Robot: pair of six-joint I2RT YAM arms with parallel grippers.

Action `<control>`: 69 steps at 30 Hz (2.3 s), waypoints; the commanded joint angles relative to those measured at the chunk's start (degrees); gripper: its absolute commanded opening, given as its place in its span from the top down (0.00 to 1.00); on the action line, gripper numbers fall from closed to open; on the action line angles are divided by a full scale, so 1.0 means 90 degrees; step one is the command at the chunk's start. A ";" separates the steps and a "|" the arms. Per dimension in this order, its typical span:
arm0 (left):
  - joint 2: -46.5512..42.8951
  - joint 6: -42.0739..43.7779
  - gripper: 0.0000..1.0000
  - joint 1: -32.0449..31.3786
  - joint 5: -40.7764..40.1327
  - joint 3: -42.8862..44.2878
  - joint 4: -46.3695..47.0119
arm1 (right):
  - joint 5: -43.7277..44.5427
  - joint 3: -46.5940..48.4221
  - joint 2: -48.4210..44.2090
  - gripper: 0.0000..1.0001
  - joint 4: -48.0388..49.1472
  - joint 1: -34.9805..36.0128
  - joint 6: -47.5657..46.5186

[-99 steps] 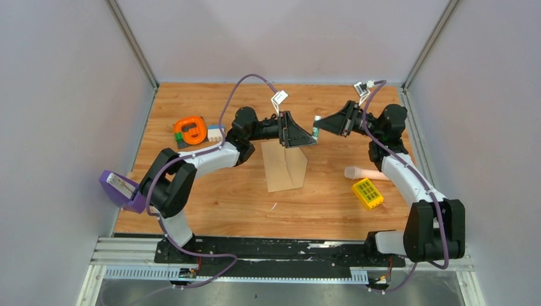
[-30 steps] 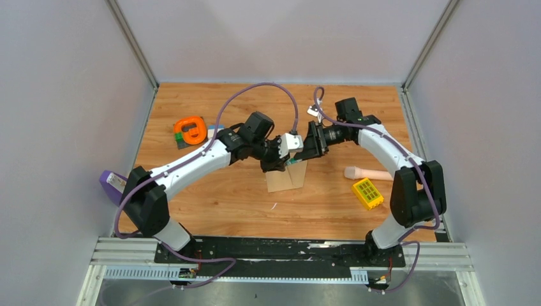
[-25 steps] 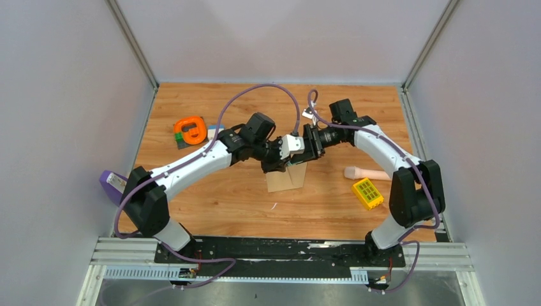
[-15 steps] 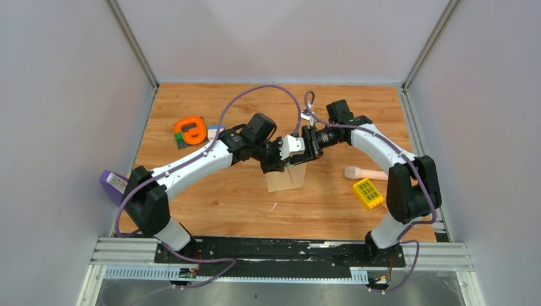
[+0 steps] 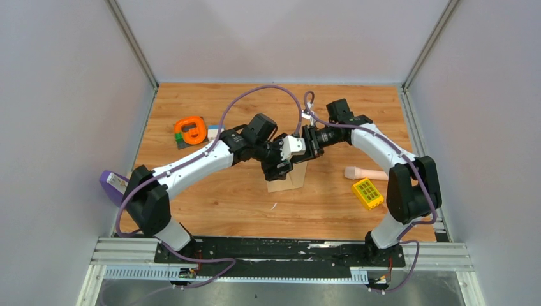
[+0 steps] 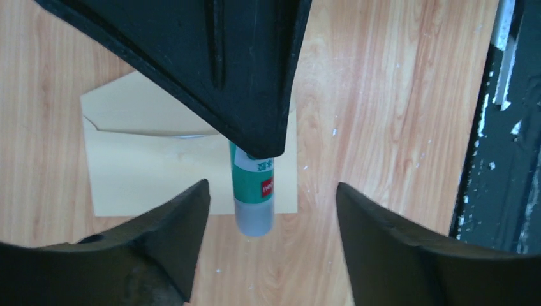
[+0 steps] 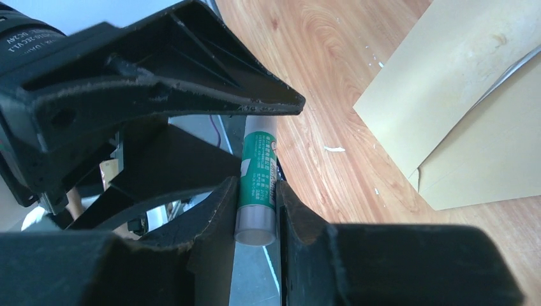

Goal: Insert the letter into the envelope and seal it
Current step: Open the solid glue cap from the solid glue.

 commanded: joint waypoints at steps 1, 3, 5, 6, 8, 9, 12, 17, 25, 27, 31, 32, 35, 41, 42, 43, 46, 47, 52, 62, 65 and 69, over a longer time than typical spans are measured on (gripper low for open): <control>-0.0159 -0.0104 0.06 -0.0047 0.0217 0.0227 0.0131 | 0.0043 0.0204 -0.0221 0.92 0.0245 -0.0031 -0.0104; -0.0236 -0.0132 0.01 -0.0002 0.0262 0.0251 0.0109 | -0.0020 0.0220 -0.0242 0.93 0.0240 -0.0096 -0.0118; -0.0327 -0.0161 0.00 0.0106 0.0473 0.0346 -0.0001 | -0.0200 0.0262 -0.0265 0.94 0.0244 -0.0260 -0.0095; -0.0364 -0.0193 0.00 0.0152 0.0644 0.0418 -0.0067 | -0.0343 0.0292 -0.0276 0.94 0.0244 -0.0403 -0.0054; -0.0526 -0.0148 0.00 0.0340 0.0787 0.0529 -0.0138 | -0.0713 0.0375 -0.0246 0.95 0.0253 -0.0745 0.0080; -0.0644 -0.0105 0.00 0.0459 0.0766 0.0632 -0.0153 | -0.0995 0.0424 -0.0217 0.96 0.0251 -0.0914 0.0165; -0.0817 0.0462 0.01 0.0579 0.0116 0.0890 -0.0310 | -0.1634 0.0599 -0.0025 0.99 0.0289 -0.1405 0.0551; -0.0632 0.1128 0.12 0.0541 -0.0412 0.1669 -0.0830 | -0.2209 0.0877 0.0230 1.00 0.0324 -0.1482 0.1018; -0.0173 0.1599 0.21 -0.0019 -0.0989 0.2057 -0.1145 | -0.2211 0.0636 0.0051 1.00 0.0664 -0.1451 0.1300; -0.0087 0.1543 0.25 -0.0147 -0.1080 0.1990 -0.1050 | -0.2218 0.0564 -0.0021 1.00 0.0748 -0.1452 0.1372; 0.0068 0.1436 0.30 -0.0379 -0.1228 0.1870 -0.0849 | -0.2184 0.0367 -0.0089 1.00 0.0990 -0.1442 0.1530; 0.0120 0.1410 0.31 -0.0436 -0.1232 0.1865 -0.0826 | -0.2183 0.0334 -0.0096 1.00 0.1047 -0.1440 0.1557; 0.0207 0.1194 0.38 -0.0505 -0.1284 0.1827 -0.0587 | -0.2242 0.0232 -0.0105 1.00 0.1186 -0.1443 0.1598; 0.0164 0.0511 0.47 -0.0482 -0.1294 0.1429 0.0122 | -0.2725 -0.0009 -0.0112 1.00 0.1539 -0.1450 0.1712; 0.0160 0.0287 0.48 -0.0423 -0.1029 0.1357 0.0225 | -0.2850 -0.0031 -0.0092 1.00 0.1588 -0.1458 0.1727; 0.0145 0.0152 0.47 -0.0291 -0.0840 0.1326 0.0278 | -0.2995 -0.0045 -0.0051 1.00 0.1636 -0.1476 0.1701; 0.0129 -0.0899 0.40 0.0165 0.0440 0.1182 0.0812 | -0.3602 -0.0039 0.0161 1.00 0.1671 -0.1660 0.1600; 0.0128 -0.1144 0.38 0.0408 0.0652 0.1145 0.0972 | -0.3771 -0.0040 0.0226 1.00 0.1679 -0.1771 0.1615; 0.0196 -0.2628 0.34 0.0968 0.2081 0.0783 0.2073 | -0.3750 -0.0337 -0.0025 1.00 0.1862 -0.1884 0.1479; 0.0552 -0.4941 0.41 0.0934 0.3748 0.0341 0.4147 | -0.3289 -0.1340 -0.0706 1.00 0.4137 -0.1898 0.3058; 0.0561 -0.4871 0.43 0.0823 0.3766 0.0172 0.4082 | -0.3214 -0.1326 -0.0748 1.00 0.4157 -0.1949 0.3069; 0.0478 -0.4779 0.48 0.0761 0.3721 -0.0026 0.4073 | -0.3107 -0.1399 -0.0796 1.00 0.4227 -0.2053 0.3064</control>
